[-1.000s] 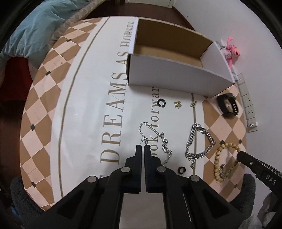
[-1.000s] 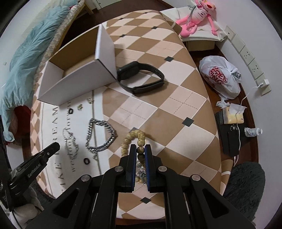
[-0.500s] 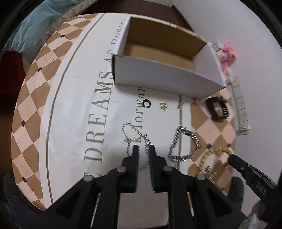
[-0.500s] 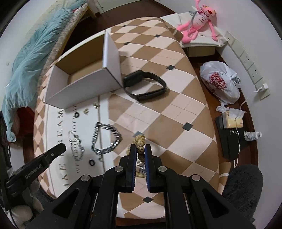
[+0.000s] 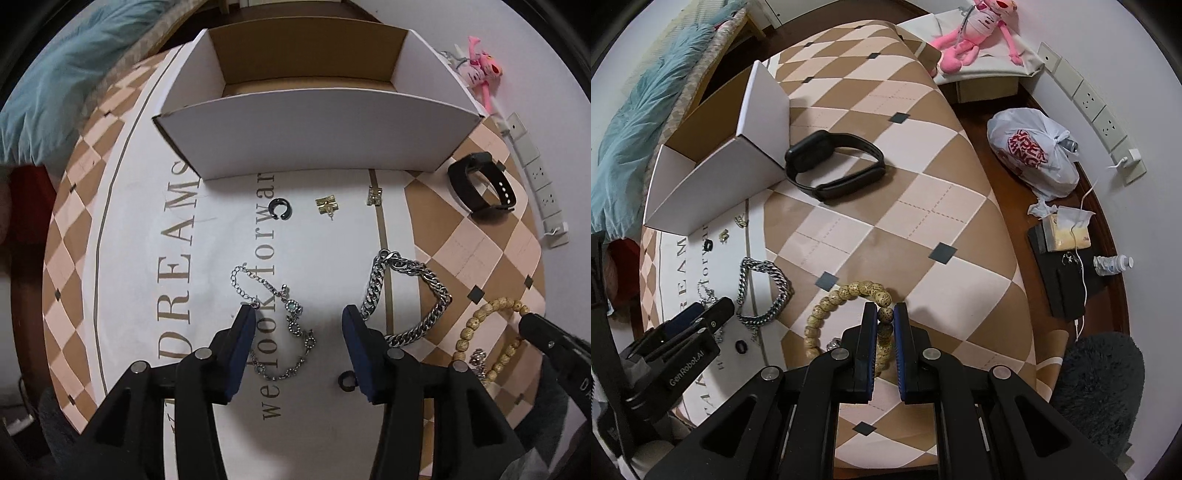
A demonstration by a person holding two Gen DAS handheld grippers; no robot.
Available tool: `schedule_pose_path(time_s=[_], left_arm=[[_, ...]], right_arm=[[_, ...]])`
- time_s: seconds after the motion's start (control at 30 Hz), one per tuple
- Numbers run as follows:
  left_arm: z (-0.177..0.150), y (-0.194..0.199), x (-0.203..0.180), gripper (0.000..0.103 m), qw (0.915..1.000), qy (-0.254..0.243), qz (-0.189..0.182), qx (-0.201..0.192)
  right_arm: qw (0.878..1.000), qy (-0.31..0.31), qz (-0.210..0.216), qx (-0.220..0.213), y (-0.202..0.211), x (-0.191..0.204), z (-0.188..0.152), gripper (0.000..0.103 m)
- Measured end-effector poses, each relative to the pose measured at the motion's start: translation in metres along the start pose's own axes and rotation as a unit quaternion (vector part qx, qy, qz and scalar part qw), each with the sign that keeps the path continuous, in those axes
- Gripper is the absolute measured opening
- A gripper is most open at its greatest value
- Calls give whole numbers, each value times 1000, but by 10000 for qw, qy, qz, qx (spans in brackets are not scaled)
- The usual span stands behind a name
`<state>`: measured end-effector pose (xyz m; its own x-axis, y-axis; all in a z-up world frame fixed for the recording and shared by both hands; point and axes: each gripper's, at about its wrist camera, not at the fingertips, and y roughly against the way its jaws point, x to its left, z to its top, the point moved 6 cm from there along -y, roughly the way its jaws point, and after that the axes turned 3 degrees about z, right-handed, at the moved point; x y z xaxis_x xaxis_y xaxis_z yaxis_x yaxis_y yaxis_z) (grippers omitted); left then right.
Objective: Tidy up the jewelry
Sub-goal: 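Grasp the silver chain necklace with the left tool while the right tool holds the bead bracelet, then carry both items into the white box and open both tools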
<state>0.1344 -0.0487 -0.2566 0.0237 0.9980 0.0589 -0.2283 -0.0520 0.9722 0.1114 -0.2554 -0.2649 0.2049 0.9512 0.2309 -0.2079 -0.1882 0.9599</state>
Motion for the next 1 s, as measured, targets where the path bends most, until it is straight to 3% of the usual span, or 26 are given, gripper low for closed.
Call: schedule_pose_path(time_s=[0.07, 0.1, 0.13, 0.3, 0.67, 0.83, 1.0], left_arm=[[0, 1, -2, 38, 9999, -81, 39, -124], [1, 3, -3, 20, 9998, -108, 47, -172], [0, 4, -3, 5, 9995, -95, -205, -208], [-6, 11, 0, 5, 9990, 21, -368, -237], [-45, 53, 62, 5, 9931, 572, -935, -423], [-41, 83, 63, 5, 9888, 646, -1159, -677], [-11, 111, 54, 5, 9831, 676, -1395, -977]], right_arm=[[10000, 4, -1, 5, -1, 0, -1, 9], [10000, 9, 4, 8, -1, 0, -1, 9], [10000, 17, 8, 7, -1, 1, -1, 9], [10000, 45, 48, -38, 2, 5, -1, 9], [9987, 200, 367, -274, 28, 25, 1, 9], [9967, 376, 570, -437, 50, 41, 1, 9], [9936, 548, 776, -611, 76, 58, 4, 9]])
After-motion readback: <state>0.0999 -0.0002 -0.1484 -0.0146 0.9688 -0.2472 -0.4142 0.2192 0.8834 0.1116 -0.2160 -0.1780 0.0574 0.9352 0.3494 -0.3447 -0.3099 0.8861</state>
